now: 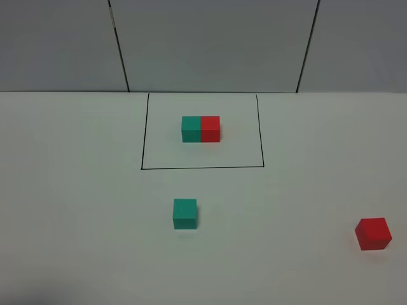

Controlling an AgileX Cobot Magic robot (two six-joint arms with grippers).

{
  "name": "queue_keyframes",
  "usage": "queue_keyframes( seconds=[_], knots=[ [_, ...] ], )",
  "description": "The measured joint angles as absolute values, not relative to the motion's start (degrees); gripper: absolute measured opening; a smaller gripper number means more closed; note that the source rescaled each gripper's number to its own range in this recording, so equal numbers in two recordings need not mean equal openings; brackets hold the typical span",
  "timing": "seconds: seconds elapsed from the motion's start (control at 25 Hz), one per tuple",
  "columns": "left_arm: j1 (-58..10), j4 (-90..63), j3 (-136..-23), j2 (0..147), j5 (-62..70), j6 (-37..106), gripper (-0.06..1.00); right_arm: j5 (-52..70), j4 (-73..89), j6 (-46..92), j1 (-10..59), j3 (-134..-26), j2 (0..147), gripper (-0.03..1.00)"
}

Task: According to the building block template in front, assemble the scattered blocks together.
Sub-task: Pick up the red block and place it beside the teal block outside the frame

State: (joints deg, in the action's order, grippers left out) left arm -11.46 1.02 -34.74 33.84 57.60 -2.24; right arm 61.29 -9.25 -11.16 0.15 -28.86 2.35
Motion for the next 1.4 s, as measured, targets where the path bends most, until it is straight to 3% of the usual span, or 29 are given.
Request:
queue_keyframes(
  seconds=[0.64, 1.4],
  knots=[
    [-2.1, -0.9, -28.8, 18.1, 57.5, -2.2, 0.96, 61.3, -9.3, -11.2, 0.2, -28.9, 2.3, 0.58],
    [6.6, -5.9, -27.3, 9.5, 59.4, 2.8, 0.91, 61.3, -9.3, -11.2, 0.2, -28.9, 2.3, 0.58]
  ],
)
